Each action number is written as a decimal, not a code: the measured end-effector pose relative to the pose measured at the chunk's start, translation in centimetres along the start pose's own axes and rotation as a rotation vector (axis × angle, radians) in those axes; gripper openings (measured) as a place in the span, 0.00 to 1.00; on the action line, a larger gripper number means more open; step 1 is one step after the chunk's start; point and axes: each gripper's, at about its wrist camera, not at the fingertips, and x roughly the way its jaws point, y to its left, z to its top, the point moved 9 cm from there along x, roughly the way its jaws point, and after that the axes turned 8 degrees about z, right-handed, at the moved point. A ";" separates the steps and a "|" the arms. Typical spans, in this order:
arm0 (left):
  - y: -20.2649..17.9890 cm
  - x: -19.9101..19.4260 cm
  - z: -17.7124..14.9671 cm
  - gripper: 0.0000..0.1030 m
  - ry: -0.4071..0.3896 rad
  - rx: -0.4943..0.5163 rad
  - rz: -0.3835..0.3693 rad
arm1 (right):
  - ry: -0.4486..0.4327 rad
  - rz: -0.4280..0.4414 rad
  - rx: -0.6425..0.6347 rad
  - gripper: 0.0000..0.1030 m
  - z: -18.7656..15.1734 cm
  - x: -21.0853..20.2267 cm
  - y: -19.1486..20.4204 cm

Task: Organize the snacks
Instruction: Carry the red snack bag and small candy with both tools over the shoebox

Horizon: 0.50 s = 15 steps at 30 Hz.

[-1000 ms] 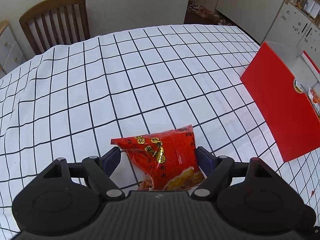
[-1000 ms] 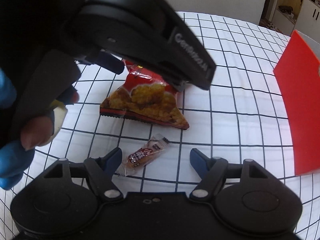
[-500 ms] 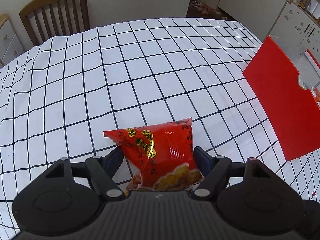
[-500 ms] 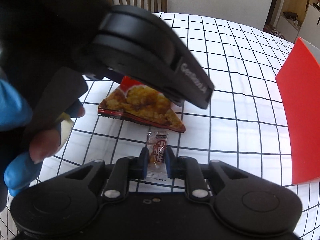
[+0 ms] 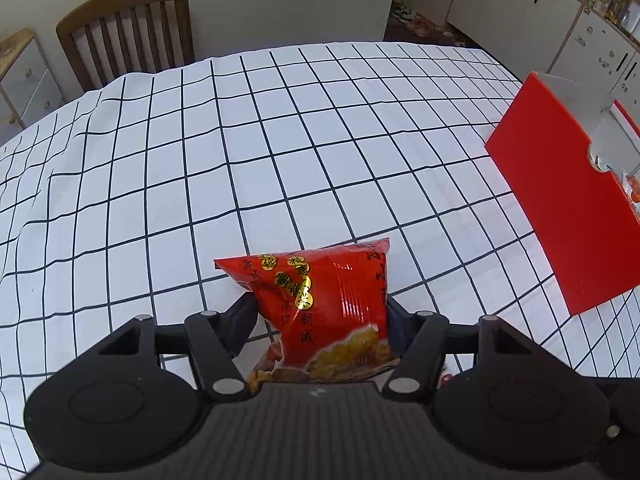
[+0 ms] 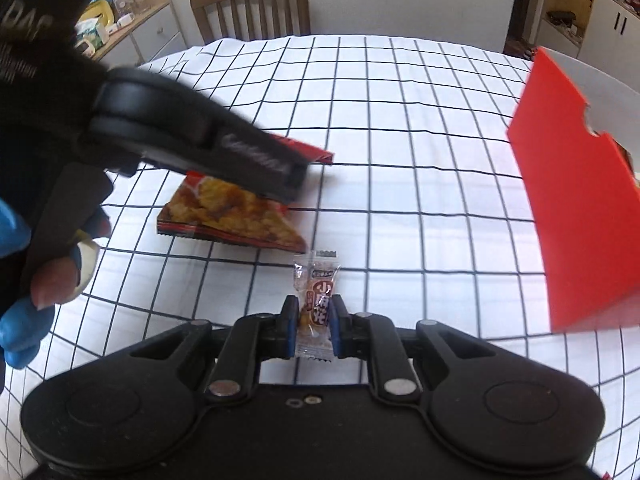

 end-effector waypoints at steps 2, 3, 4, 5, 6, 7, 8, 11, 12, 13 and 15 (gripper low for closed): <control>-0.1 -0.2 -0.4 0.57 0.000 0.002 0.008 | -0.003 0.008 0.012 0.13 -0.3 -0.4 -0.9; -0.1 -0.4 -0.6 0.56 0.000 0.001 0.010 | -0.005 0.010 0.019 0.13 -0.5 -0.7 -1.2; -0.2 -0.5 -0.9 0.56 0.002 0.002 0.009 | -0.006 0.013 0.027 0.13 -0.7 -1.1 -1.5; -0.2 -0.7 -1.1 0.56 0.002 0.001 0.008 | -0.009 0.016 0.037 0.13 -0.9 -1.4 -1.9; -0.2 -0.9 -1.3 0.55 -0.002 -0.002 0.012 | -0.011 0.017 0.051 0.13 -1.1 -1.7 -2.3; -0.2 -1.1 -1.5 0.55 -0.005 -0.004 0.016 | -0.015 0.020 0.067 0.13 -1.2 -2.1 -2.9; -0.2 -1.3 -1.7 0.54 -0.006 -0.007 0.015 | -0.023 0.024 0.080 0.13 -1.3 -2.5 -3.2; -0.4 -1.9 -2.2 0.54 -0.006 -0.021 0.007 | -0.046 0.028 0.112 0.13 -1.7 -4.2 -4.1; -0.5 -2.2 -2.4 0.54 -0.006 -0.023 0.004 | -0.055 0.031 0.118 0.13 -1.6 -4.7 -4.4; -0.6 -2.5 -2.6 0.54 -0.009 -0.025 0.002 | -0.062 0.032 0.120 0.13 -1.6 -5.3 -4.7; -0.9 -3.2 -2.9 0.54 -0.017 -0.029 -0.001 | -0.080 0.028 0.118 0.13 -1.5 -6.5 -5.1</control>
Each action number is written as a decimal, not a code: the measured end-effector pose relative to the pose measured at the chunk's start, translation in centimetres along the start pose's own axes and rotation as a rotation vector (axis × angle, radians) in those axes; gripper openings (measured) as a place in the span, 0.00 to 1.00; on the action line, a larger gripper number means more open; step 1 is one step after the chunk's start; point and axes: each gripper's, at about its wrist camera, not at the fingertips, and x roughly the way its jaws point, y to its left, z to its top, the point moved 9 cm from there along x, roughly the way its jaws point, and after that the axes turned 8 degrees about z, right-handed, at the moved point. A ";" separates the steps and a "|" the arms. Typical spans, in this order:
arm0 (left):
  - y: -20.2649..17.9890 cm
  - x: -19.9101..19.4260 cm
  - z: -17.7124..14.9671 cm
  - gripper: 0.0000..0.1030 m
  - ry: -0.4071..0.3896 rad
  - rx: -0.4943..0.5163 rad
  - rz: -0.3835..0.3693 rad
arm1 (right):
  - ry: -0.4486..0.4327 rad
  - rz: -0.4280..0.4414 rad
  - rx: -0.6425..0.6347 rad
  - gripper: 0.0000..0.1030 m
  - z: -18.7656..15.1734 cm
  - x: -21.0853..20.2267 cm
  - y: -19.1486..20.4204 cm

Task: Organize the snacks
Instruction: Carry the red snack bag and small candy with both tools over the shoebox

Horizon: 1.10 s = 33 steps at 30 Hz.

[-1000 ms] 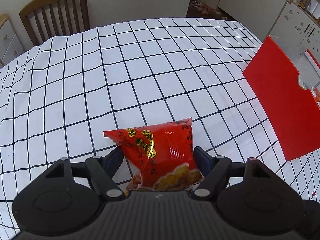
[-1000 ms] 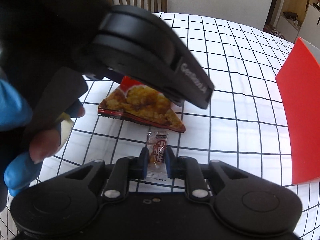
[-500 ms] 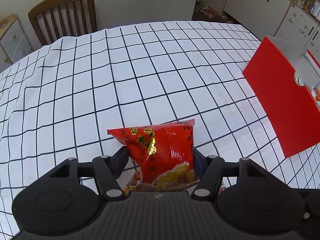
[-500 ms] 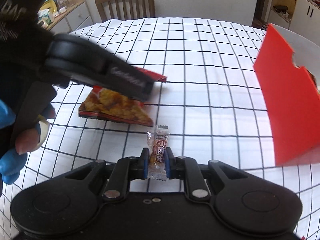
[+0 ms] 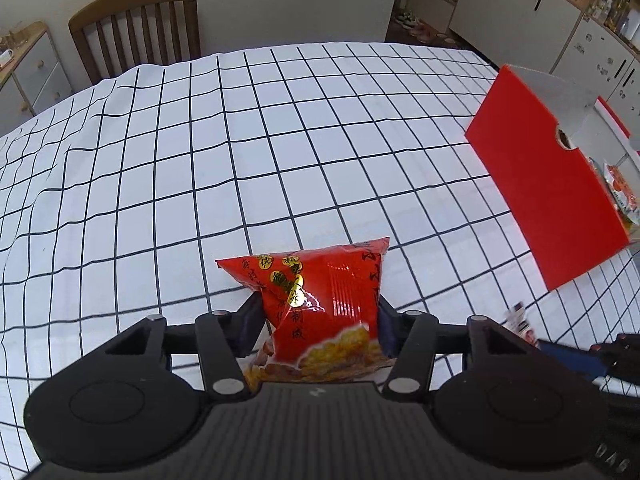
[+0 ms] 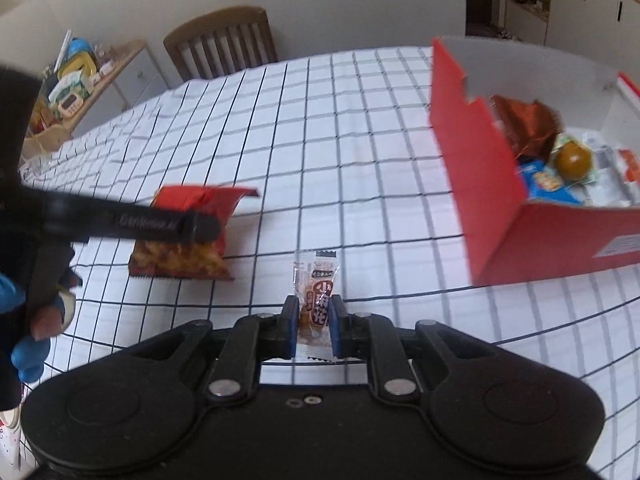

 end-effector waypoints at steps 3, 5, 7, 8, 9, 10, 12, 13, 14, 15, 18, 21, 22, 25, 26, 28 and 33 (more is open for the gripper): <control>-0.4 -1.2 -0.5 0.54 -0.006 -0.010 -0.008 | -0.021 0.009 -0.006 0.13 0.5 -1.7 -0.4; -0.7 -2.0 -0.8 0.54 -0.015 -0.015 -0.014 | -0.033 0.018 -0.022 0.13 0.9 -2.7 -0.6; -0.9 -2.9 -1.0 0.54 -0.021 -0.026 -0.020 | -0.045 0.022 -0.045 0.13 1.1 -3.9 -0.6; -1.1 -3.3 -1.1 0.54 -0.023 -0.030 -0.024 | -0.049 0.024 -0.056 0.13 1.1 -4.4 -0.7; -1.4 -3.8 -1.2 0.54 -0.027 -0.033 -0.030 | -0.052 0.028 -0.066 0.13 1.1 -5.0 -0.8; -1.6 -4.3 -1.3 0.54 -0.032 -0.036 -0.035 | -0.054 0.028 -0.077 0.13 1.2 -5.5 -0.9; -2.2 -5.3 -1.5 0.54 -0.038 -0.039 -0.041 | -0.060 0.029 -0.095 0.13 1.2 -6.4 -1.2; -2.6 -5.8 -1.5 0.54 -0.042 -0.042 -0.045 | -0.060 0.031 -0.103 0.13 1.2 -6.9 -1.4; -3.0 -6.4 -1.5 0.54 -0.046 -0.042 -0.051 | -0.062 0.030 -0.110 0.13 1.3 -7.3 -1.6; -3.5 -6.9 -1.5 0.54 -0.051 -0.043 -0.057 | -0.065 0.030 -0.117 0.13 1.3 -7.8 -1.8; -4.8 -8.6 -1.3 0.54 -0.067 -0.052 -0.074 | -0.079 0.033 -0.128 0.13 1.7 -9.2 -2.6; -6.5 -10.1 -0.9 0.54 -0.084 -0.062 -0.091 | -0.099 0.037 -0.132 0.13 2.2 -10.7 -3.8; -7.0 -10.6 -0.7 0.54 -0.090 -0.062 -0.096 | -0.105 0.035 -0.135 0.13 2.4 -11.2 -4.2; -9.0 -12.0 -0.1 0.54 -0.108 -0.059 -0.112 | -0.122 0.027 -0.148 0.13 3.0 -12.7 -5.6; -9.8 -12.4 0.1 0.54 -0.115 -0.055 -0.115 | -0.127 0.026 -0.150 0.13 3.2 -13.1 -6.1; -11.1 -13.2 0.5 0.54 -0.128 -0.049 -0.120 | -0.136 0.025 -0.159 0.13 3.5 -13.8 -7.0; -14.6 -14.3 1.8 0.54 -0.146 -0.045 -0.136 | -0.158 0.022 -0.170 0.13 4.2 -15.4 -9.5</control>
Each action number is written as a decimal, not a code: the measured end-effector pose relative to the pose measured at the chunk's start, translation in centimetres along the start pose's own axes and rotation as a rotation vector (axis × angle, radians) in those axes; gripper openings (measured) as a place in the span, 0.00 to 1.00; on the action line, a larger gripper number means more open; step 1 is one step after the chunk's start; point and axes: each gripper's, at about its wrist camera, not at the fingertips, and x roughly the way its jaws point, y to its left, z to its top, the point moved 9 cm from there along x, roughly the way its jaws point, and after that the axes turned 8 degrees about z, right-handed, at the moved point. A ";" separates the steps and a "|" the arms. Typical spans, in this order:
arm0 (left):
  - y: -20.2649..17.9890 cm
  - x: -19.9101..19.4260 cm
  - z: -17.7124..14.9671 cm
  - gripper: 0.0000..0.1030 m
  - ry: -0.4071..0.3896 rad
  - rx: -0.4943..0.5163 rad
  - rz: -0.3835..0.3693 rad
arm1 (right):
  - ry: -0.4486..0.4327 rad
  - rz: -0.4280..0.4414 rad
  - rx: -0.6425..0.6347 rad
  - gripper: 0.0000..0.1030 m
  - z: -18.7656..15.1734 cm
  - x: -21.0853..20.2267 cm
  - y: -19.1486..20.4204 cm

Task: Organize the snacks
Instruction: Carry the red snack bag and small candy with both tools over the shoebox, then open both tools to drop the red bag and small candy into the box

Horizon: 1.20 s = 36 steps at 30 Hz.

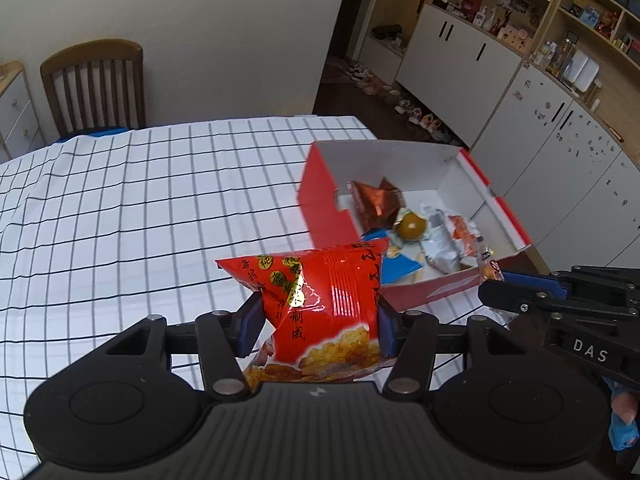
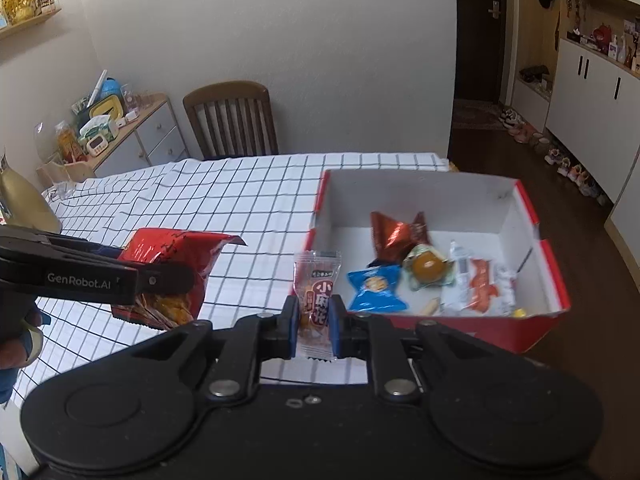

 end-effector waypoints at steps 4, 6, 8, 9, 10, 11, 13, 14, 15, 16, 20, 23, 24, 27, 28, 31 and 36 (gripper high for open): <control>-2.8 0.1 0.8 0.54 -0.012 0.006 0.000 | -0.014 0.001 -0.007 0.13 0.4 -1.1 -1.9; -4.2 0.2 1.2 0.54 -0.019 0.010 0.001 | -0.021 0.001 -0.011 0.13 0.6 -1.6 -3.0; -5.6 0.3 1.6 0.54 -0.023 0.017 -0.001 | -0.028 0.000 -0.013 0.13 0.8 -2.1 -4.0; -6.3 0.4 1.8 0.54 -0.025 0.021 -0.001 | -0.032 -0.002 -0.015 0.13 0.9 -2.3 -4.6; -6.9 0.5 1.9 0.54 -0.028 0.025 0.001 | -0.036 -0.005 -0.015 0.13 1.0 -2.5 -5.2; -7.6 0.7 2.1 0.54 -0.029 0.028 0.003 | -0.039 -0.007 -0.012 0.13 1.1 -2.7 -5.8; -8.8 1.0 2.4 0.54 -0.029 0.032 0.002 | -0.047 -0.013 -0.009 0.13 1.2 -3.1 -6.9; -9.4 1.2 2.6 0.54 -0.030 0.035 0.003 | -0.050 -0.016 -0.008 0.13 1.2 -3.3 -7.5; -9.9 1.4 2.7 0.54 -0.030 0.038 0.005 | -0.051 -0.019 -0.006 0.13 1.2 -3.5 -8.1; -10.4 1.5 2.8 0.54 -0.028 0.041 0.004 | -0.052 -0.022 -0.004 0.13 1.2 -3.7 -8.6; -12.4 2.4 3.3 0.54 -0.027 0.060 0.012 | -0.057 -0.037 -0.002 0.13 1.3 -4.1 -10.6; -13.6 3.3 3.8 0.54 -0.024 0.076 0.021 | -0.061 -0.052 -0.002 0.13 1.6 -4.1 -12.0; -13.9 3.7 4.0 0.54 -0.023 0.081 0.027 | -0.061 -0.057 -0.004 0.13 1.7 -4.0 -12.5; -14.3 5.0 4.6 0.54 -0.011 0.077 0.043 | -0.046 -0.062 0.001 0.13 1.9 -3.2 -13.8; -14.5 5.5 4.9 0.54 -0.008 0.074 0.049 | -0.042 -0.064 0.003 0.13 2.0 -2.9 -14.2; -14.7 6.7 5.7 0.54 0.000 0.074 0.068 | -0.031 -0.071 0.004 0.13 2.2 -1.7 -15.2; -14.4 9.5 7.0 0.54 0.023 0.079 0.125 | -0.004 -0.061 0.009 0.13 2.4 0.3 -16.0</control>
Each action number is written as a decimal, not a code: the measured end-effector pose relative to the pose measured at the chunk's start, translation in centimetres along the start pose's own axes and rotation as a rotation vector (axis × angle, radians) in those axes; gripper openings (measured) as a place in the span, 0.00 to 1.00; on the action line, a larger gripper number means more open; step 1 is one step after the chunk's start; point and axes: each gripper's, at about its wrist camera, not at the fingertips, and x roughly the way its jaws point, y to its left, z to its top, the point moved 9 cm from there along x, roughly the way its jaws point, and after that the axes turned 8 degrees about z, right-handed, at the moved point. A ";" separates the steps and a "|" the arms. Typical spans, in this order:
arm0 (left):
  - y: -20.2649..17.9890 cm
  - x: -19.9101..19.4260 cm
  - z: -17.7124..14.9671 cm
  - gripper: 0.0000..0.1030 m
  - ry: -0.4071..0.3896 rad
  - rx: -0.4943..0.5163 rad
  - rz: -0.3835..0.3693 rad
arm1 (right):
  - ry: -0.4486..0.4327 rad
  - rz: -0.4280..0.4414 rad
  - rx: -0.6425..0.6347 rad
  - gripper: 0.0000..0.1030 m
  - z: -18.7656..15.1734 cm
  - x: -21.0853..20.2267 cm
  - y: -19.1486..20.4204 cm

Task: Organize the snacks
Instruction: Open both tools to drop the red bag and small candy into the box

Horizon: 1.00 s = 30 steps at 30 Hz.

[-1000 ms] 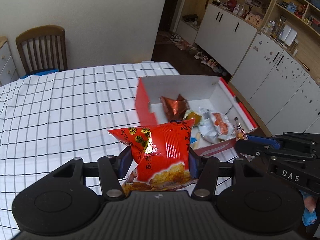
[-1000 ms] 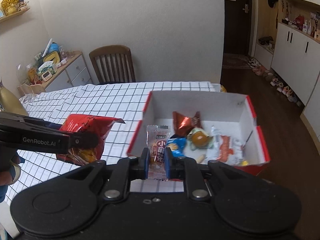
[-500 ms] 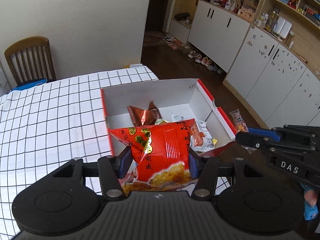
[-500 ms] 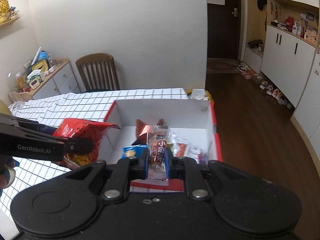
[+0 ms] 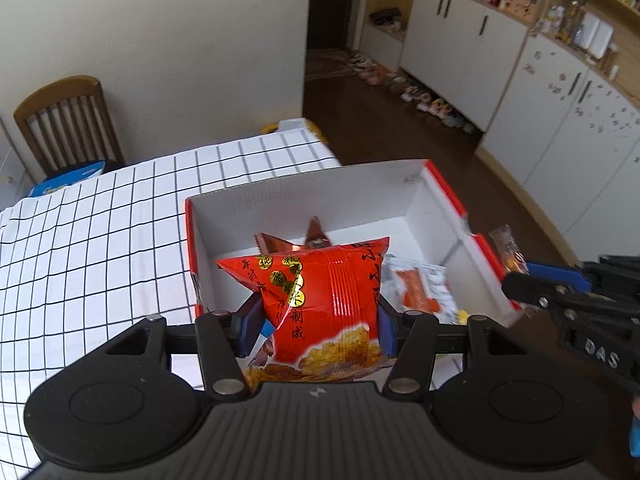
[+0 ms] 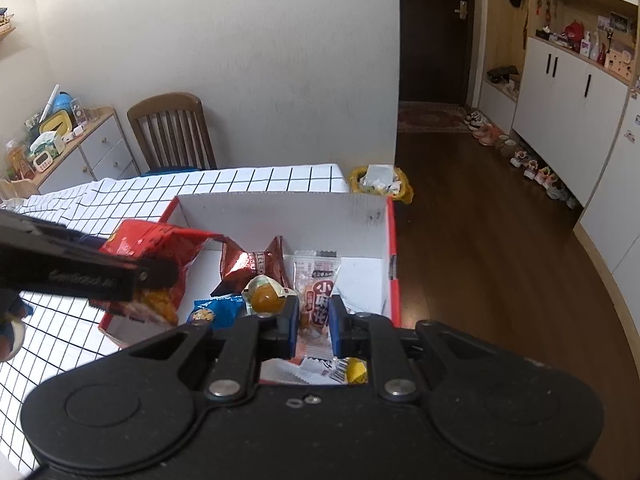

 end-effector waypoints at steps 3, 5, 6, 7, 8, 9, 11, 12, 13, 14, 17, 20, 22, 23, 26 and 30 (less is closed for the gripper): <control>0.5 1.6 0.7 0.54 0.021 -0.017 0.024 | 0.020 0.011 -0.007 0.13 -0.1 1.2 0.3; 0.8 2.6 1.1 0.54 0.035 -0.027 0.030 | 0.031 0.023 -0.015 0.13 -0.1 2.0 0.6; 0.9 3.1 1.3 0.54 0.039 -0.029 0.035 | 0.037 0.027 -0.017 0.13 -0.1 2.3 0.7; 1.0 3.5 1.4 0.54 0.041 -0.025 0.043 | 0.044 0.033 -0.019 0.13 0.0 2.8 0.8; 1.0 4.0 1.5 0.54 0.043 -0.020 0.052 | 0.050 0.039 -0.020 0.13 0.0 3.2 1.0; 1.1 4.4 1.6 0.54 0.048 -0.019 0.060 | 0.057 0.044 -0.021 0.13 0.0 3.6 1.1; 1.2 5.3 1.6 0.54 0.063 -0.019 0.065 | 0.073 0.052 -0.022 0.13 0.0 4.4 1.3; 1.2 5.7 1.6 0.54 0.070 -0.019 0.068 | 0.079 0.057 -0.024 0.13 0.0 4.8 1.4; 1.2 6.0 1.6 0.54 0.076 -0.018 0.071 | 0.087 0.064 -0.029 0.13 0.0 5.2 1.6; 1.2 6.4 1.6 0.54 0.084 -0.018 0.073 | 0.097 0.069 -0.033 0.13 -0.2 5.5 1.8; 1.1 7.1 1.4 0.54 0.100 -0.011 0.071 | 0.121 0.078 -0.042 0.13 -0.5 6.5 2.2; 0.9 7.8 1.1 0.54 0.115 -0.001 0.069 | 0.139 0.083 -0.039 0.13 -1.1 7.2 2.4; 0.7 8.3 0.8 0.54 0.125 0.001 0.069 | 0.148 0.090 -0.037 0.13 -1.3 7.5 2.4; 0.6 8.5 0.6 0.54 0.132 0.003 0.066 | 0.154 0.089 -0.040 0.13 -1.5 7.6 2.5; 0.3 9.0 0.0 0.54 0.147 0.016 0.070 | 0.174 0.081 -0.062 0.13 -2.0 8.1 2.7; 0.1 9.4 -0.6 0.55 0.159 0.019 0.073 | 0.192 0.083 -0.054 0.17 -2.6 8.4 2.7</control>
